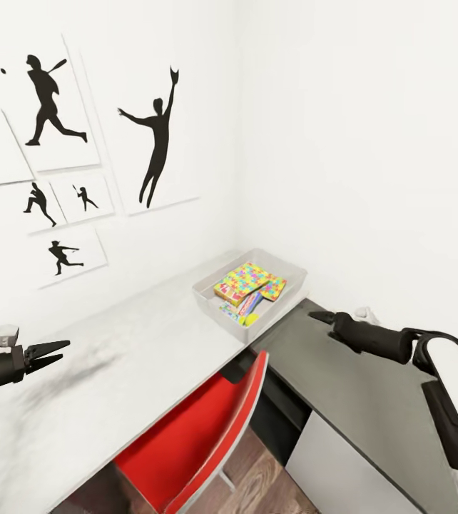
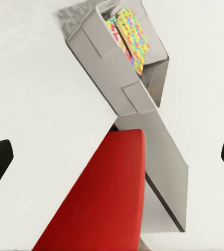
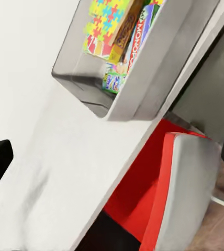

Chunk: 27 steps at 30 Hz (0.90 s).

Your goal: Put all the toys in the child's room - the three board games (two on the bed and one on the table), the two jigsaw puzzles on the table, and the tennis ball on the table - inside the toy box on the table in the child's room.

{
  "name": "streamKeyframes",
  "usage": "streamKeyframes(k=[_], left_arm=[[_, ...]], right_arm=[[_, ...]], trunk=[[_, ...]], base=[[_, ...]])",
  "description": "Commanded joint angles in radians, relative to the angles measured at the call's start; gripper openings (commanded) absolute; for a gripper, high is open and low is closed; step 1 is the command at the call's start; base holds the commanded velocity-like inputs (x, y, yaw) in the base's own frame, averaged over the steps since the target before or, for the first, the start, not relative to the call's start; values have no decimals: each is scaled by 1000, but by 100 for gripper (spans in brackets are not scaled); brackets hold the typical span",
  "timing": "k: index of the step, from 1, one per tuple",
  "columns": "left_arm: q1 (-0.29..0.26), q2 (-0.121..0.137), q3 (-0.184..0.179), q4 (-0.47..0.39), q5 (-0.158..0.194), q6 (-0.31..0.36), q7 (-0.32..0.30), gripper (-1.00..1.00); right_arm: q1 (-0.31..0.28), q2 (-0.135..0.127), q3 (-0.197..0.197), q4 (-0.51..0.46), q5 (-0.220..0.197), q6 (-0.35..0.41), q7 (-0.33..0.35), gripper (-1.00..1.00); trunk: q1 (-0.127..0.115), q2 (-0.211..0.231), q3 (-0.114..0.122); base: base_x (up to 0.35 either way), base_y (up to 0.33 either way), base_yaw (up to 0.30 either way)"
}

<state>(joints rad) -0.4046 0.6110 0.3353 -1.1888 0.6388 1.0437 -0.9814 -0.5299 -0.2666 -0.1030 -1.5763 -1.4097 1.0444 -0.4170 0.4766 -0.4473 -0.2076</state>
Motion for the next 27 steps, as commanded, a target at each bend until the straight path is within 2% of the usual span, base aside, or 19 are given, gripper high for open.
streamKeyframes(k=[1, 5, 6, 11, 12, 13, 14, 19, 21, 22, 27], left_arm=[[-1, 0, 1, 0, -2, 3, -5, 100], [0, 0, 1, 0, -1, 3, -10, 100], [0, 0, 0, 0, -2, 3, -24, 100], [1, 0, 0, 0, -10, 3, -88, 100], [1, 0, -1, 0, -12, 3, -115, 100], [1, 0, -1, 0, -13, 3, -128, 100], [1, 0, -1, 0, -13, 3, -128, 100], [2, 0, -2, 0, -16, 3, -165, 100], [2, 0, -2, 0, -16, 3, -171, 100], [3, 0, -2, 0, -16, 3, -176, 100], [5, 0, -2, 0, -16, 3, -182, 100]], right_arm=[[25, -4, -22, -3, -25, 3, 4, 100], [135, -13, -110, -9, -52, 3, 107, 100], [199, -15, -161, -11, -58, 3, 186, 100], [370, -13, -288, -13, -58, 3, 438, 100], [434, -10, -331, -14, -55, 3, 537, 100], [463, -9, -351, -14, -52, 3, 582, 100], [463, -9, -351, -14, -52, 3, 582, 100], [565, 0, -420, -14, -14, 1, 756, 100], [586, 6, -437, -13, 12, 0, 807, 100], [599, 16, -450, -12, 40, 0, 854, 100], [616, 52, -473, -10, 113, -3, 965, 100]], trunk=[[0, -2, 0], [0, -2, 6], [0, -2, 7], [0, -2, 15], [0, -2, 17], [0, -2, 18], [0, -2, 20], [0, -2, 28], [0, -2, 31], [0, -2, 32], [0, -2, 40]], base=[[-130, 15, -149], [-77, 9, -155], [-34, 4, -160], [-18, 2, -161], [-7, 1, -163], [-6, 1, -163], [-6, 1, -163], [-3, 0, -163], [-1, 0, -163], [-1, 0, -163], [-36, 0, -163]])
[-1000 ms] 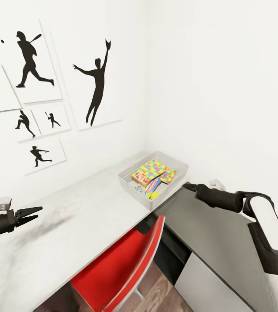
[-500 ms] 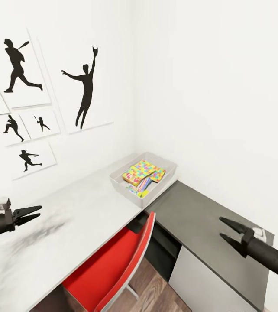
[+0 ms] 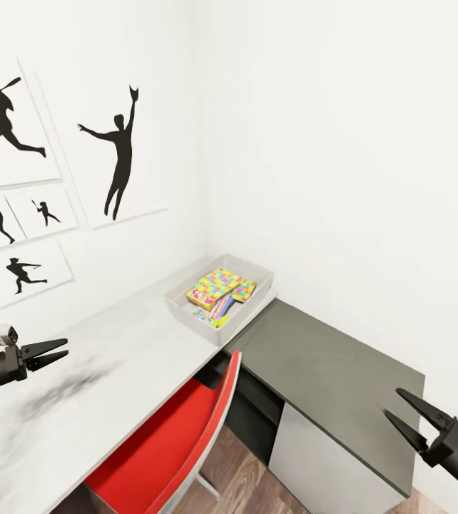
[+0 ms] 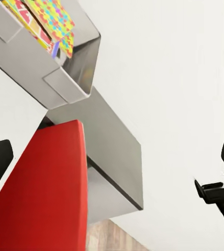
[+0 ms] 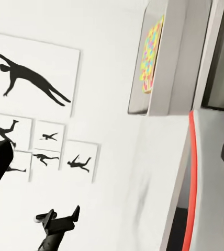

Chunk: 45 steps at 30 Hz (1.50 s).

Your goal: Put all the toys in the child's room - the three board games (two on the bed and one on the table), the two jigsaw puzzles on the table, and the tennis ball on the table - inside the toy box on the table in the child's room.

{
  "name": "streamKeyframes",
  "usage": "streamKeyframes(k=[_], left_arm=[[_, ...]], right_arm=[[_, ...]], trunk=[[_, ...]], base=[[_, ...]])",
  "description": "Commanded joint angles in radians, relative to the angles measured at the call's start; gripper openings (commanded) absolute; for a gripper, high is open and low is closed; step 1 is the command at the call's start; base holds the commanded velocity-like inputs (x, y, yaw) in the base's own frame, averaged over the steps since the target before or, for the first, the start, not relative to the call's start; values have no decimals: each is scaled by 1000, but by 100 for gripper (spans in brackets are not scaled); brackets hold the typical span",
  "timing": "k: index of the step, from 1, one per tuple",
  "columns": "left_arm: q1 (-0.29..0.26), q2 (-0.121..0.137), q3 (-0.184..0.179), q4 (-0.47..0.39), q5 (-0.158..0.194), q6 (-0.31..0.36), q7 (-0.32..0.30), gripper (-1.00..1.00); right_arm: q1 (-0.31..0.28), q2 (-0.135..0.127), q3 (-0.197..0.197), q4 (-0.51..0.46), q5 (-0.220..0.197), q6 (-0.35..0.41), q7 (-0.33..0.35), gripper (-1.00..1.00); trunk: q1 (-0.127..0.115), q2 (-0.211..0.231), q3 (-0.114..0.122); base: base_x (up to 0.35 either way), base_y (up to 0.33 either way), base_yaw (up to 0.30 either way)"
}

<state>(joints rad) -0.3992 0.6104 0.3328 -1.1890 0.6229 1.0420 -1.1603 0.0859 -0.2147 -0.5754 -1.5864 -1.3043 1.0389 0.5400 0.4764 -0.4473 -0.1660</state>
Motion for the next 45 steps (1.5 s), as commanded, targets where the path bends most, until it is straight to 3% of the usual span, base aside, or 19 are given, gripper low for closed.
streamKeyframes(k=[1, 4, 12, 21, 45], left_arm=[[-1, 0, 0, 0, 0, 5, -3, 100], [0, 0, 0, 0, 0, 5, -5, 100], [0, 0, -7, -2, 0, 5, -5, 100], [0, -1, -12, -7, 1, 5, -6, 100], [0, -1, -14, -9, 1, 5, -6, 100]], right_arm=[[1, 5, -4, 0, 23, -1, 28, 100], [5, 15, -17, 0, 79, -30, 102, 100], [9, 16, -34, 0, 145, -75, 261, 100], [9, 24, -35, 2, 252, -136, 305, 100], [9, 27, -39, 0, 275, -153, 370, 100]], trunk=[[0, -2, 0], [0, -2, 4], [0, -2, 11], [0, -2, 12], [0, -2, 20]], base=[[-87, 0, -164], [-132, 24, -163], [-185, 51, -90], [-106, 8, -11], [-141, 0, -53]])
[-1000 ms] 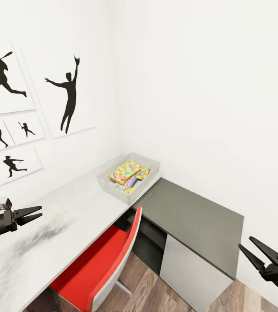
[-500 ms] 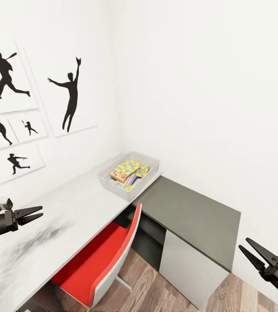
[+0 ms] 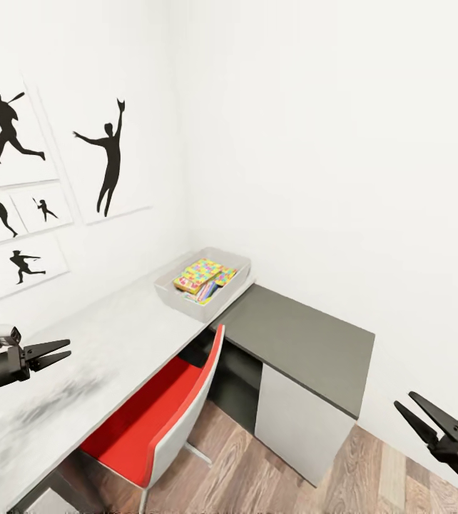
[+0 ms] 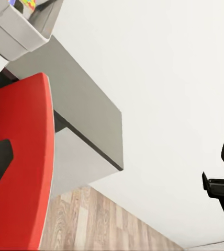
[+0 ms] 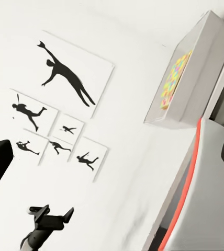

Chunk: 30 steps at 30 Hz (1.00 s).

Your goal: Put all the toys in the child's room - the three board games (two on the bed and one on the table), the two jigsaw puzzles on the table, and the tennis ball on the table - inside the toy box on the table in the child's room.

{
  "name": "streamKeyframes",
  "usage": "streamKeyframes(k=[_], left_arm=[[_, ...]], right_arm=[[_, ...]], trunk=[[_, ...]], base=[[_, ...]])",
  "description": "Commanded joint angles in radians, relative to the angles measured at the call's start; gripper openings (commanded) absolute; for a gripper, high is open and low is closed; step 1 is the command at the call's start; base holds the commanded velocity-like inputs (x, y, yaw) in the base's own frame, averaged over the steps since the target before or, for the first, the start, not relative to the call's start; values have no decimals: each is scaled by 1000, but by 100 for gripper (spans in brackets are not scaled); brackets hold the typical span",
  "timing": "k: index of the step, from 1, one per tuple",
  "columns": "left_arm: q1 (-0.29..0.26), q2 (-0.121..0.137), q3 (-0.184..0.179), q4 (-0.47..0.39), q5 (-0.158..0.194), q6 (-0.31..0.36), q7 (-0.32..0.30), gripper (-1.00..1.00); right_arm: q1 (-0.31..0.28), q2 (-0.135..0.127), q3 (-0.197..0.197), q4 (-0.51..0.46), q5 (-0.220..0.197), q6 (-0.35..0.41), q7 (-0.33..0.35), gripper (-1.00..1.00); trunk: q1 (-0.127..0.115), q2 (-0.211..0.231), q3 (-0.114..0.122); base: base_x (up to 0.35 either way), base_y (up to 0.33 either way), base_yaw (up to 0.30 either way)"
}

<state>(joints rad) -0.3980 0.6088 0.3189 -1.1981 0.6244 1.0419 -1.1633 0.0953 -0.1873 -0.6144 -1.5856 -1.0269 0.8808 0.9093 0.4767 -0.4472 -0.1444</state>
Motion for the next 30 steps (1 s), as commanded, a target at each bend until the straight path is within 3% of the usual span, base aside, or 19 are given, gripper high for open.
streamKeyframes(k=[1, 18, 30], left_arm=[[-1, 0, 0, 0, 0, 5, -3, 100], [-1, 0, 0, 0, 0, 5, -3, 100], [-1, 0, 0, 0, 0, 5, -3, 100]], right_arm=[[0, -1, -1, 0, -2, 5, 3, 100], [0, 2, 1, 0, -1, 3, 12, 100], [0, -1, 0, 2, -2, 4, 13, 100]], trunk=[[0, -2, -1], [0, -2, 1], [0, -2, 10]], base=[[-225, 0, -96], [-230, 0, -23], [-89, 0, -179]])
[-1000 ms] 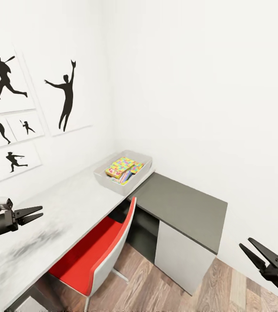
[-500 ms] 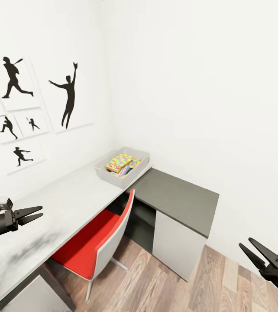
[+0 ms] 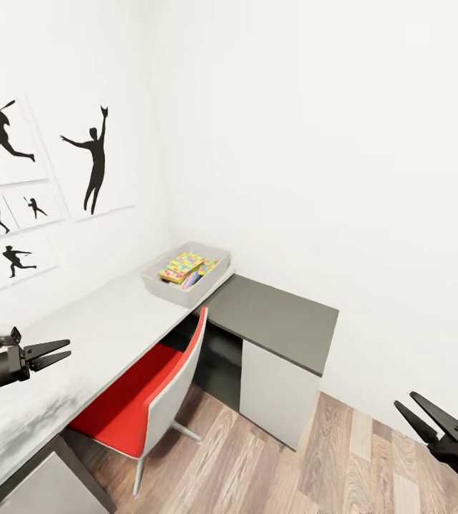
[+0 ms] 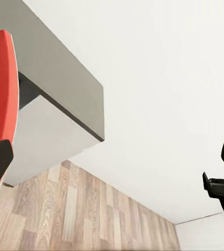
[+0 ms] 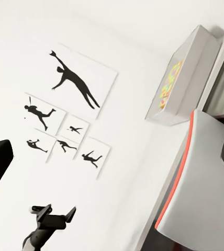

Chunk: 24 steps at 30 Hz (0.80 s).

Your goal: Put all the toys in the child's room - the three board games (two on the bed and one on the table), the two jigsaw puzzles on the table, and the tennis ball on the table - inside the toy box on the table in the child's room.

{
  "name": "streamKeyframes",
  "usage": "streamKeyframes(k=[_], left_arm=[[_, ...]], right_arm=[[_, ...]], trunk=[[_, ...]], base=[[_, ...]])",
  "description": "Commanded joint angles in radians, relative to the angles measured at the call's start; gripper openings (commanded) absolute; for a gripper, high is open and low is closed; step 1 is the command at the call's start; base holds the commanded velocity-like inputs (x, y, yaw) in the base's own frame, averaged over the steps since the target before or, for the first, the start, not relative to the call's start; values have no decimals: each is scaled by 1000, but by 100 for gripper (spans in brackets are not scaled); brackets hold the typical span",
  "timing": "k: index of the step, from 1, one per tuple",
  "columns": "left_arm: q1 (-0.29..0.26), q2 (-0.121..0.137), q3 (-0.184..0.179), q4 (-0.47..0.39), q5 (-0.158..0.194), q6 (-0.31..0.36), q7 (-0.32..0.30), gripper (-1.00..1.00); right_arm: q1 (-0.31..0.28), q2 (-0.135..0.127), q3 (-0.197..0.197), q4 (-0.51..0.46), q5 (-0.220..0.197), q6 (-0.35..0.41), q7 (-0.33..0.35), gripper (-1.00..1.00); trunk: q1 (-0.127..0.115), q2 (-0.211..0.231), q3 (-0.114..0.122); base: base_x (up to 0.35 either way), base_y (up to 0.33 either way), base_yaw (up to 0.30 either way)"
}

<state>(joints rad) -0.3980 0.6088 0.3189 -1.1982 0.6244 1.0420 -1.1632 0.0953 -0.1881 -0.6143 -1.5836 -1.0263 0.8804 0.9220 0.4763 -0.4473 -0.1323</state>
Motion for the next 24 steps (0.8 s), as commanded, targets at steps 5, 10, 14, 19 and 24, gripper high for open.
streamKeyframes(k=[5, 10, 14, 19, 24], left_arm=[[-1, 0, 0, 0, 0, 5, -3, 100], [-1, 1, 1, 0, -1, 5, -3, 100], [-1, 1, 2, 1, -1, 5, -3, 100], [-1, 1, 2, 1, -1, 5, -3, 100], [-1, 2, 2, 2, -2, 5, -3, 100]], right_arm=[[0, 1, 0, 0, -3, 5, 0, 100], [0, 1, 1, -1, -3, 5, 1, 100], [0, 0, 1, 0, -2, 5, 1, 100], [0, 0, 1, 0, -2, 5, 1, 100], [0, 0, 1, 0, -2, 5, 1, 100]], trunk=[[1, -2, 3], [1, -2, 8], [1, -2, 12], [1, -2, 17], [1, -2, 22]], base=[[-9, 1, -224], [-3, 95, -228], [-1, 218, -229], [0, 253, -229], [0, 214, -229]])
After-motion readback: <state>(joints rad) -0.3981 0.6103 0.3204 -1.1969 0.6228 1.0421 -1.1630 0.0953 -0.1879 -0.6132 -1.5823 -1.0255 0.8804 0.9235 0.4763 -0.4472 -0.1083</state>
